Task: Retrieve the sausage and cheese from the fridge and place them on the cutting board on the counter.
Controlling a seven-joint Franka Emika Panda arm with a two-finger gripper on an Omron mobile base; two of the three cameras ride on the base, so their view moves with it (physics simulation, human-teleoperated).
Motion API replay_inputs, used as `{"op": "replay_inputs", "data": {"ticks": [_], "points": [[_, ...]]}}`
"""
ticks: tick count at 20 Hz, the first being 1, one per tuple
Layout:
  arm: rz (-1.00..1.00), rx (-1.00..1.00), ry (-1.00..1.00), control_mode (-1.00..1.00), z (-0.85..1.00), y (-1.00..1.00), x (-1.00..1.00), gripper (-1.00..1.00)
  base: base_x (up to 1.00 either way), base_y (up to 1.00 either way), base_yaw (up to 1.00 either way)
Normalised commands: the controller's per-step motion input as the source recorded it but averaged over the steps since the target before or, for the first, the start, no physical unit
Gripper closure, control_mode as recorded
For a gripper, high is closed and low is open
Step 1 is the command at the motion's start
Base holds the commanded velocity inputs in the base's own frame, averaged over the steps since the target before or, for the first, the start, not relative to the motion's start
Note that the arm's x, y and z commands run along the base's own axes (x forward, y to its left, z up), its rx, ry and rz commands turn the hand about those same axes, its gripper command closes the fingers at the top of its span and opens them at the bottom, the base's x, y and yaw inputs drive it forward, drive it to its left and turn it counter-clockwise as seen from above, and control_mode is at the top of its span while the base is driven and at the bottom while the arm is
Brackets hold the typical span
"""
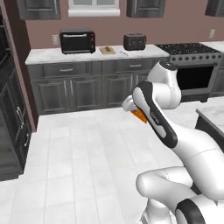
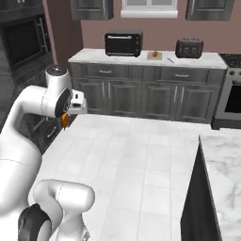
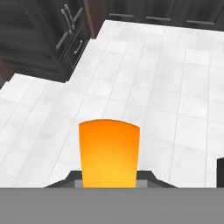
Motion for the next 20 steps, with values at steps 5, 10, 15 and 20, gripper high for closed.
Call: {"op": "replay_inputs", "data": {"ticks": [5,10,15,20], "points": [[0.0,0.0,0.0,1.0,0.0,0.0,0.0,1.0,1.0,-0.47,-0.08],[0.0,0.0,0.0,1.0,0.0,0.0,0.0,1.0,1.0,-0.5,-0.05],[0.0,0.0,0.0,1.0,0.0,0.0,0.0,1.0,1.0,-0.54,-0.03],[0.0,0.0,0.0,1.0,0.0,0.0,0.0,1.0,1.0,-0.14,-0.01]]}}
